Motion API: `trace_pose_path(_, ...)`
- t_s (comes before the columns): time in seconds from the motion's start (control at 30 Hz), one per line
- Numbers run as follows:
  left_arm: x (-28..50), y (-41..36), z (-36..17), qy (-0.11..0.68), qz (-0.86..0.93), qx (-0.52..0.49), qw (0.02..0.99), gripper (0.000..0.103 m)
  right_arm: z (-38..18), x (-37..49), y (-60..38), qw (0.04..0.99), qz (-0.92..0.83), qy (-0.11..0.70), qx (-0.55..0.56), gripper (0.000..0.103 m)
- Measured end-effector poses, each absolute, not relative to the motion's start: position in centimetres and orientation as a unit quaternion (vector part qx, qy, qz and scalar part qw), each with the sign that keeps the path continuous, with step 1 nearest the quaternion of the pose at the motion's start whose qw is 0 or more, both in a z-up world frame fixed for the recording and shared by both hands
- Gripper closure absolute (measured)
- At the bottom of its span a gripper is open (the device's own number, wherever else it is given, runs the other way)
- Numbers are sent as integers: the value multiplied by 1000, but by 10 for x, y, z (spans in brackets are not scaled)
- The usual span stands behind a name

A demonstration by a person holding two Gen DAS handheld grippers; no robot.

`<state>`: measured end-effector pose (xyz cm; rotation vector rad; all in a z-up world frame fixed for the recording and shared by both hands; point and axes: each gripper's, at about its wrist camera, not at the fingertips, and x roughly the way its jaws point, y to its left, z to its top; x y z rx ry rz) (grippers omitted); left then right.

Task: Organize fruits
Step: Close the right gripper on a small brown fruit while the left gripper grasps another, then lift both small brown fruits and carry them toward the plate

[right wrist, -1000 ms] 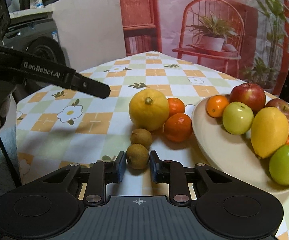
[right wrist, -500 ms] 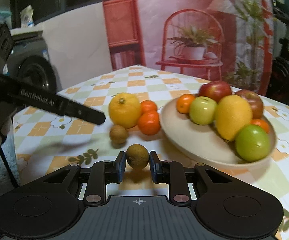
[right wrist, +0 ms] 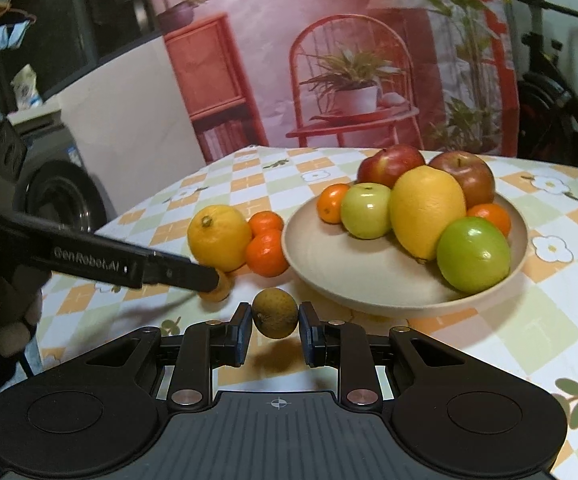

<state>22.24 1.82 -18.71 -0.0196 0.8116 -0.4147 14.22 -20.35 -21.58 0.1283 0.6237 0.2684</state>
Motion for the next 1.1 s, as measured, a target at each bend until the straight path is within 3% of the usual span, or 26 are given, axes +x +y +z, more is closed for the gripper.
trace_pose_path(0.23,230,19,-194,398,-196,-15,896,62,-217,143,-205,940,133,308,64,80)
trace_pose_path(0.33,233,21,-197,402,-199,-27,893,73,-217,144,-203,940,132,309,65,80)
trace_pose_path(1.1,198,16,-191,356,-208,-18,911,73,-218,145,-202,940,128,310,66,80)
